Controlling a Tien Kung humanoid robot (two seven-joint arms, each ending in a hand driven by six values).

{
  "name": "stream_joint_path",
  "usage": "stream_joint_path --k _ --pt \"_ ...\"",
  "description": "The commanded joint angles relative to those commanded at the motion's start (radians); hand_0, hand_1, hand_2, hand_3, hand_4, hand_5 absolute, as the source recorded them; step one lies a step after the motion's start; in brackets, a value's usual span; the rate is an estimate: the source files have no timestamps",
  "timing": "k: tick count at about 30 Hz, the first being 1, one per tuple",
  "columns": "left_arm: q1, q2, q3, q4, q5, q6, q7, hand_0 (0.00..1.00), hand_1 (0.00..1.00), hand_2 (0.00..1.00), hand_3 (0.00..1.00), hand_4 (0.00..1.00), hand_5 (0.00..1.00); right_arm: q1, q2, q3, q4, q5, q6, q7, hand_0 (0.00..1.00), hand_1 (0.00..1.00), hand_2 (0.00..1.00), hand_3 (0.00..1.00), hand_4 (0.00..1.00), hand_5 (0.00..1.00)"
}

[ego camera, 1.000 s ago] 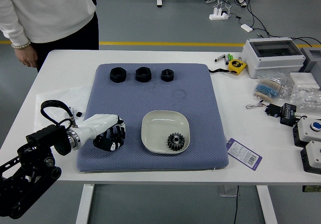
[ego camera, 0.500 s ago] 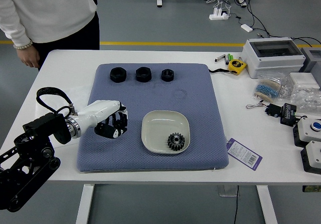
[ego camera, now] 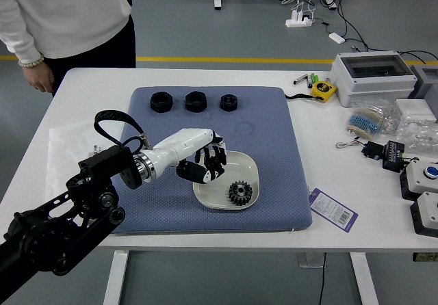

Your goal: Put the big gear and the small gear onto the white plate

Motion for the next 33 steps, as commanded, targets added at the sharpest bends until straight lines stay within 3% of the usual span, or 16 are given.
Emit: stream_joint_path --k 4,5,7,10,11,16,17,22,23,28,33 --pt "-0.024 -0.034 0.016 0.074 0.007 0.016 -0.001 0.291 0.385 0.450 0.528 0.454 0.002 0.003 0.000 0.001 0.000 -0.003 -0.001 0.000 0.653 0.648 0.738 0.596 0.851 0.699" --pt "-0.027 -0.037 0.017 0.080 0.010 0.016 0.001 0.351 0.491 0.551 0.611 0.629 0.002 0.003 -0.001 0.001 0.000 -0.003 -0.001 0.000 0.652 0.648 0.738 0.596 0.851 0.699" --pt "-0.041 -0.048 0.017 0.116 0.022 0.017 0.011 0.351 0.491 0.551 0.611 0.629 0.002 0.004 -0.001 0.001 0.001 -0.002 -0.001 0.001 0.652 0.648 0.738 0.596 0.851 0.699" --pt "-0.052 -0.057 0.011 0.149 0.044 0.011 0.024 0.351 0.491 0.551 0.611 0.629 0.002 0.006 -0.002 0.001 0.001 -0.002 0.000 0.001 0.652 0.648 0.738 0.596 0.851 0.699" --pt "-0.053 -0.058 0.009 0.155 0.048 0.007 0.029 0.397 0.535 0.598 0.628 0.737 0.022 0.006 -0.002 0.001 0.001 -0.003 0.000 0.001 0.654 0.648 0.737 0.596 0.851 0.698" --pt "-0.051 -0.055 0.002 0.158 0.054 -0.016 0.047 0.397 0.535 0.598 0.628 0.737 0.022 0.007 -0.003 0.002 0.001 -0.002 0.000 0.002 0.654 0.648 0.737 0.596 0.851 0.698" --pt "-0.050 -0.055 0.001 0.157 0.054 -0.018 0.048 0.486 0.634 0.708 0.685 0.975 0.095 0.007 -0.003 0.002 0.001 -0.002 0.000 0.002 0.653 0.648 0.738 0.594 0.851 0.698" --pt "-0.042 -0.052 -0.013 0.147 0.056 -0.019 0.047 0.486 0.634 0.708 0.685 0.975 0.095 0.005 -0.002 0.002 0.001 -0.001 -0.001 0.002 0.653 0.648 0.738 0.594 0.851 0.698" --pt "-0.042 -0.052 -0.014 0.146 0.056 -0.019 0.047 0.494 0.645 0.715 0.760 0.998 0.156 0.005 -0.002 0.002 0.001 -0.001 -0.001 0.002 0.653 0.648 0.738 0.595 0.851 0.698" --pt "-0.023 -0.045 -0.062 0.116 0.065 -0.017 0.044 0.494 0.645 0.715 0.760 0.998 0.156 0.001 -0.001 0.003 0.001 -0.001 -0.002 0.001 0.653 0.648 0.738 0.595 0.851 0.698" --pt "0.044 -0.043 -0.183 0.054 0.088 0.016 0.031 0.507 0.650 0.720 0.759 0.998 0.133 -0.005 0.000 0.003 0.000 -0.001 -0.001 0.002 0.652 0.648 0.738 0.595 0.851 0.698"
